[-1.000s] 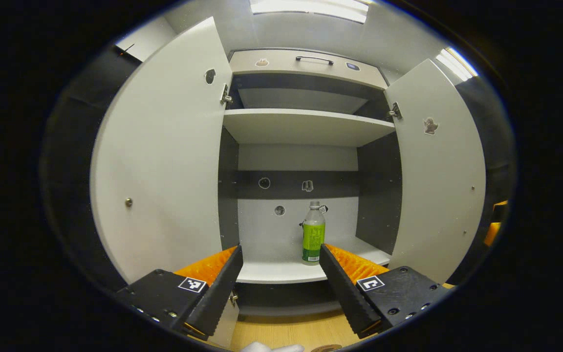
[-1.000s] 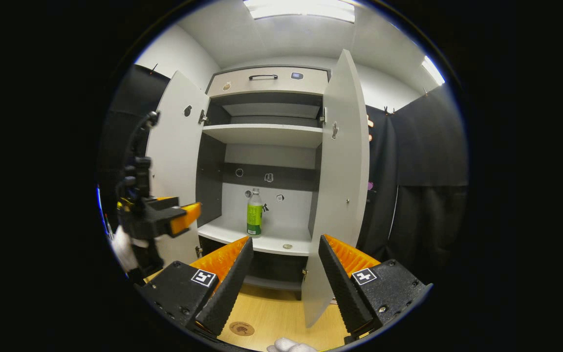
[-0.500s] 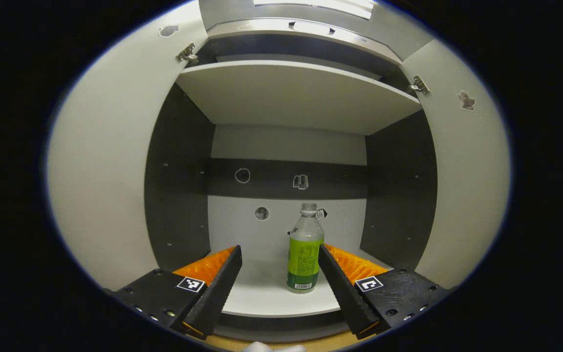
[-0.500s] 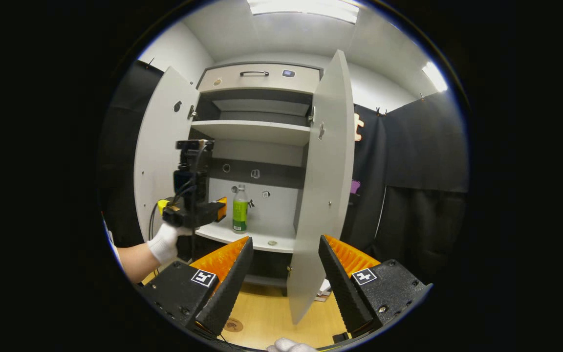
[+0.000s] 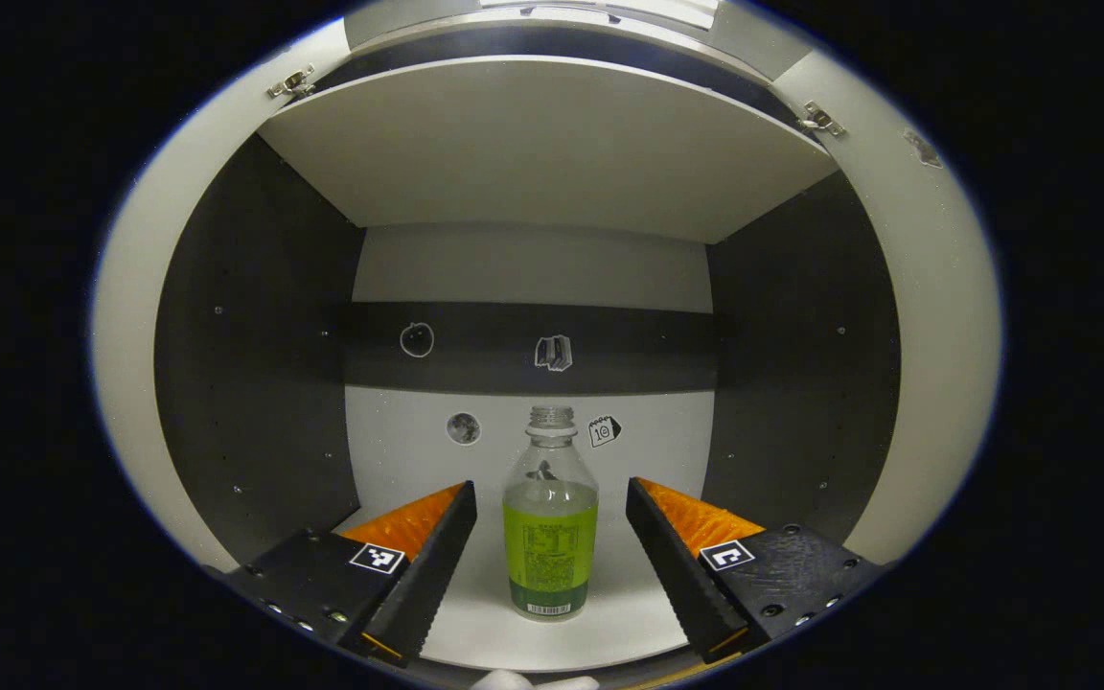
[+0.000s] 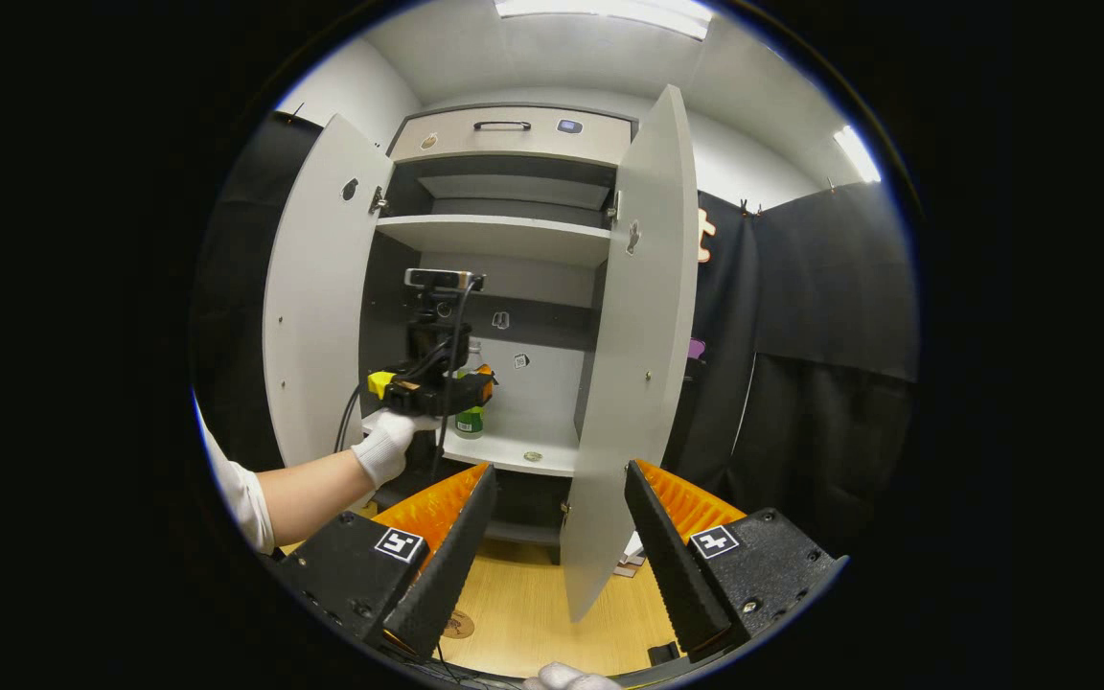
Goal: Grasp the bottle in the cabinet with the left hand and place it on the coaster, then close the right door with the right hand and the left door with the left hand.
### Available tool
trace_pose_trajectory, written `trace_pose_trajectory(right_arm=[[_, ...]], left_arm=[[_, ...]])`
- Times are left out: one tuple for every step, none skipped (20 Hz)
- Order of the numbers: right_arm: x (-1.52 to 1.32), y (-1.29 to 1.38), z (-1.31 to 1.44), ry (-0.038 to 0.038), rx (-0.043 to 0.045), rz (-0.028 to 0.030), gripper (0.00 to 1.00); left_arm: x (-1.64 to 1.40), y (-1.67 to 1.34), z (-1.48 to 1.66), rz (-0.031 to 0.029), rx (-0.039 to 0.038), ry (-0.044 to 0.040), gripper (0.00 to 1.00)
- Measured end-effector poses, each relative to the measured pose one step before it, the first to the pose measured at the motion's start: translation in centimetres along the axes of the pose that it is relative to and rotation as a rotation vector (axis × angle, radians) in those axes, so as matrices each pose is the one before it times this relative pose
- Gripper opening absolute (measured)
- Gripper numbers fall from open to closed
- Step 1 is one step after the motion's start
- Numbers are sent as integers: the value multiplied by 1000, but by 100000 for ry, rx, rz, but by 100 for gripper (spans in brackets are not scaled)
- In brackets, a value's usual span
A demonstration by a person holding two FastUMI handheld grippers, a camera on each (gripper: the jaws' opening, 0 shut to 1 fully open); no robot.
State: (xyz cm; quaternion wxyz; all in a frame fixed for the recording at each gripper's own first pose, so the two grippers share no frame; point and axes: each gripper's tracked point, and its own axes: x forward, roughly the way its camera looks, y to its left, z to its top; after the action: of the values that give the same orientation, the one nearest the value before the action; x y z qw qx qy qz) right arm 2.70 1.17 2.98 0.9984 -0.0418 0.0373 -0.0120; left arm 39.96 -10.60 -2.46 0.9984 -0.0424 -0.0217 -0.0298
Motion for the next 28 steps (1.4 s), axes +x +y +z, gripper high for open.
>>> trace_pose_trajectory(right_arm=[[-95, 12, -176, 863, -26, 152, 83], [-116, 51, -292, 785, 248, 301, 83], [-50, -143, -260, 758, 291, 8, 83], [-93, -151, -196, 541, 146, -223, 83], [-9, -262, -176, 568, 97, -413, 83], [15, -229, -308, 626, 286, -219, 83], [-47, -192, -192, 544, 605, -85, 83], [-70, -129, -147, 382, 627, 9, 83], [-60, -254, -82, 283, 482, -351, 83], [-88, -201, -141, 194, 243, -122, 83], [-39, -255, -108, 172, 60, -397, 83], [-113, -262, -103, -21, 202, -234, 83], [-94, -177, 92, -192, 456, -104, 83], [-62, -174, 32, -291, 312, -2, 83], [-125, -215, 68, -130, 187, -47, 83], [-37, -185, -27, -201, 285, -43, 83], [-61, -200, 118, -323, 355, -179, 83], [-59, -232, -115, -57, 374, -351, 83], [-63, -86, -155, 50, 586, -41, 83], [-41, 11, -168, 366, 796, 143, 83], [-83, 108, -294, 655, 568, 581, 83], [-104, 90, -346, 734, 145, 387, 83], [-141, -37, -300, 573, -81, 87, 83], [-116, 10, -368, 481, 40, -74, 84], [-202, 2, -231, 406, 275, -23, 84], [-95, 30, -302, 560, 299, -52, 84], [-40, -27, -331, 601, 227, -270, 84], [-43, -36, -198, 679, 193, -264, 83]], left_arm=[[550, 204, -14, 825, -538, -153, 96], [728, 26, -192, -63, -322, 158, 96], [561, 70, -551, -379, 260, 957, 96], [604, -76, -519, -292, 308, 1396, 96], [532, 106, -658, 373, 358, 1691, 96], [572, 215, -611, 903, 428, 1336, 96], [550, 4, -768, 414, 192, 2447, 95], [517, -70, -617, -266, -510, 1601, 95], [231, 0, -310, -342, -480, 1144, 95], [247, 144, 64, 1237, 478, 78, 83], [-431, -297, -66, -953, -255, 1043, 75], [-432, -235, 54, -611, -1386, 417, 75], [-255, 120, 128, -43, -74, 133, 75], [-538, 184, 476, 935, 873, -1106, 73], [-852, 88, 521, -7, 817, -1140, 73], [-950, -244, 973, -720, 831, -2976, 73], [-1340, -263, 773, -892, 896, -2139, 73], [-1445, -186, 678, -544, 682, -2026, 73], [-1456, -290, 654, -739, 10, -1881, 73], [-1187, -190, 71, -569, -833, -632, 73], [-1411, -196, 6, -1312, -1461, -267, 73], [-1331, -209, -75, -1233, -777, -20, 73], [-1864, -171, -188, -407, -73, -680, 73], [-1625, -358, -198, -1157, 69, -746, 73], [-1964, -295, -363, -673, -223, -848, 76], [-1554, -132, -699, -430, -479, -46, 73], [-1581, -383, -1061, -1089, -1181, 1132, 73], [-1513, -413, -1311, -1248, -1036, 1697, 73]])
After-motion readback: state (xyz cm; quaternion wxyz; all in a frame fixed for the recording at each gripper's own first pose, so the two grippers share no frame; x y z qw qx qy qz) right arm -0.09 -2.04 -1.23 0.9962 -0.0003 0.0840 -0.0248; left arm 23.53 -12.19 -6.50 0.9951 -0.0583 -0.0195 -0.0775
